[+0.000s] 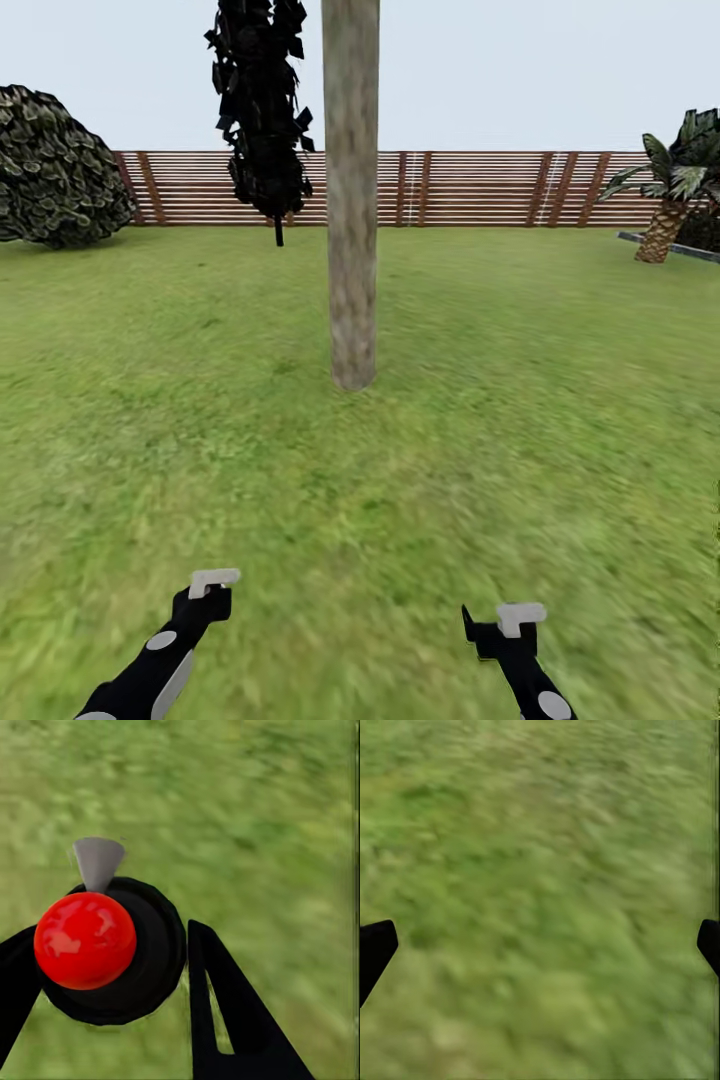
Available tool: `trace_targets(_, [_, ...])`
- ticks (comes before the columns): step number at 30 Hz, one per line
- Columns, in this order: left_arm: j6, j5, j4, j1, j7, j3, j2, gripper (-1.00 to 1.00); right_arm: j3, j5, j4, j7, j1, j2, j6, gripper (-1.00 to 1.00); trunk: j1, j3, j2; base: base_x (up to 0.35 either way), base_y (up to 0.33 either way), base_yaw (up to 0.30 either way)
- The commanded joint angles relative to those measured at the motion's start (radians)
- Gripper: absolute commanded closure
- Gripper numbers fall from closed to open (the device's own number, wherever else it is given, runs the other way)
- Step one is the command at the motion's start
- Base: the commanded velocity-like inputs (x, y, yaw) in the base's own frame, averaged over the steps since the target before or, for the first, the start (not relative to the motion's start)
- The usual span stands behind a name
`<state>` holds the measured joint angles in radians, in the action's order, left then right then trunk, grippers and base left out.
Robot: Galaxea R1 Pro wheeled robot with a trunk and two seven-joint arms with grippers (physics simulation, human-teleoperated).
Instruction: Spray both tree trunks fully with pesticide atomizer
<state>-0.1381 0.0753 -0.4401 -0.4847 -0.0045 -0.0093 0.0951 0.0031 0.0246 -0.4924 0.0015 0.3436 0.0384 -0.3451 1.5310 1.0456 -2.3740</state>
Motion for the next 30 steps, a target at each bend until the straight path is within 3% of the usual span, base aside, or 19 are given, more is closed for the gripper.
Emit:
trace_targets(1, [0.000, 0.000, 0.000, 0.000, 0.000, 0.000, 0.000, 1.00, 0.000, 0.000, 0.000, 0.000, 0.000, 0.000, 0.000, -1.00, 0.000, 0.000, 0.000, 0.337, 0.000, -0.255])
trace_targets(30, [0.000, -0.002, 0.001, 0.000, 0.000, 0.000, 0.000, 1.00, 0.000, 0.000, 0.000, 0.000, 0.000, 0.000, 0.000, -1.00, 0.000, 0.000, 0.000, 0.338, 0.000, -0.025])
